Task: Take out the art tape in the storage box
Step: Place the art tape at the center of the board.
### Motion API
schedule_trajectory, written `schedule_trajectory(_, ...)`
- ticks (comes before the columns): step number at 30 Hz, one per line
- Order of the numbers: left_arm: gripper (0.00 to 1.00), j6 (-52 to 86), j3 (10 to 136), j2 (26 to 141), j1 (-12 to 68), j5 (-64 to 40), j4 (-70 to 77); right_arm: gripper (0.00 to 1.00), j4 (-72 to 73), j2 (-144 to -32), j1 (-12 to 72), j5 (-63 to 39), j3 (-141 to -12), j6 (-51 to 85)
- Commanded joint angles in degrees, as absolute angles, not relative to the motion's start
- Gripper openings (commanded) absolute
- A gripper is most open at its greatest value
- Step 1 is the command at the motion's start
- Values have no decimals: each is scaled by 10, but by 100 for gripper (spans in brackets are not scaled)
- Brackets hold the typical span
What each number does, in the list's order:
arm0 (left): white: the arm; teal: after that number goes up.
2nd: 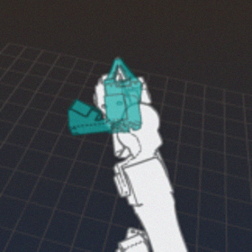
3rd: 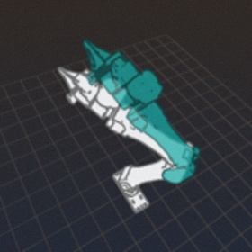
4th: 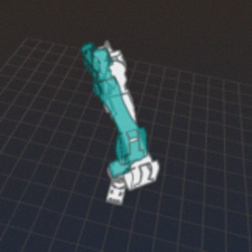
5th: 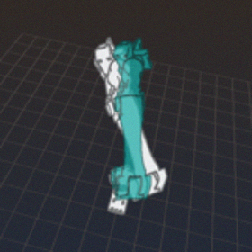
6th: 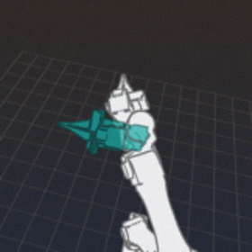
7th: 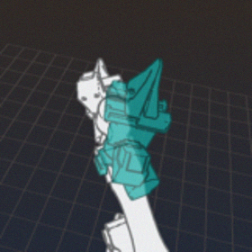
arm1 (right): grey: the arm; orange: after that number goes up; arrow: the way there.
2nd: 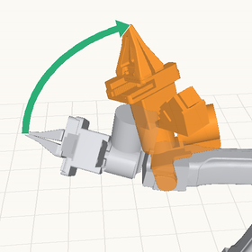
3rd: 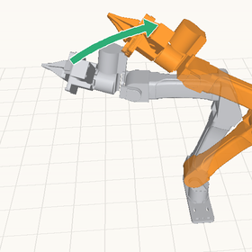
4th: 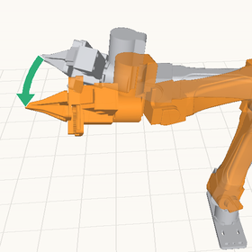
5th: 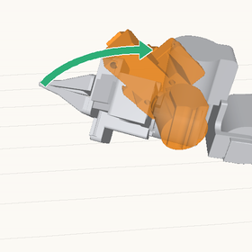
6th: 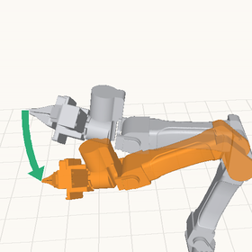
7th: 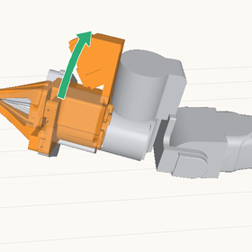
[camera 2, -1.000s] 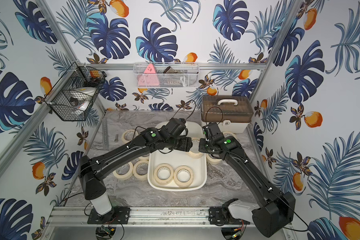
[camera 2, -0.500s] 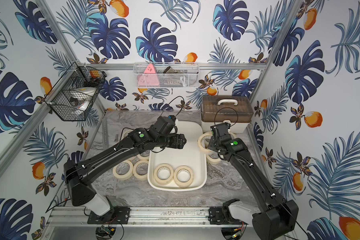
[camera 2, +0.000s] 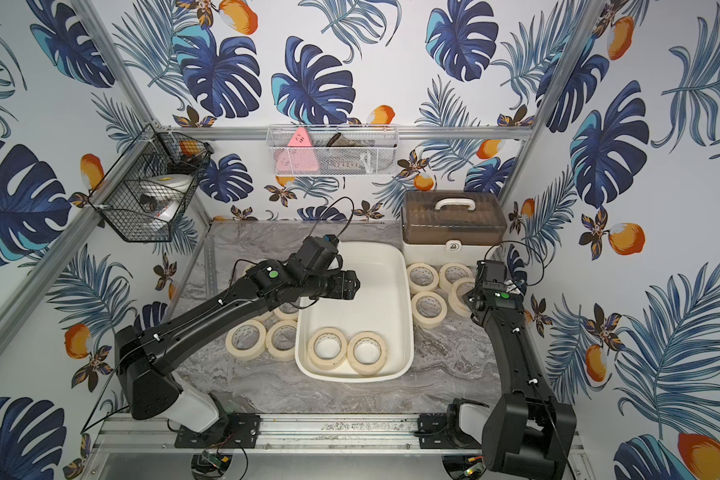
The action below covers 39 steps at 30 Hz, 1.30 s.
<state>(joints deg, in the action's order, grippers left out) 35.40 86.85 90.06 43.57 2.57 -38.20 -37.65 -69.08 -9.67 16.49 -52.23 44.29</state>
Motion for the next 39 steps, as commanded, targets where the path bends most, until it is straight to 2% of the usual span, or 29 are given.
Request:
schedule_trajectory(1,81,359,861,892,432,22,-371,0,-302,-712,-114,169,-494,484)
schedule_trajectory(13,81,358,834,869,426,26,-375,0,-217,-804,-134,182,-444,474)
schedule_trajectory(24,81,358,825,863,422,25,-379,0,-211,-869,-134,102,-476,416)
schedule_trajectory(31,81,356,826,860,419,25,-383,0,-199,-873,-134,83,-477,402)
schedule_trajectory(35,81,355,826,857,418,29,-387,10,-194,-873,-134,81,-473,398)
schedule_trajectory(39,81,354,823,855,416,27,-388,15,-205,-877,-134,91,-480,398)
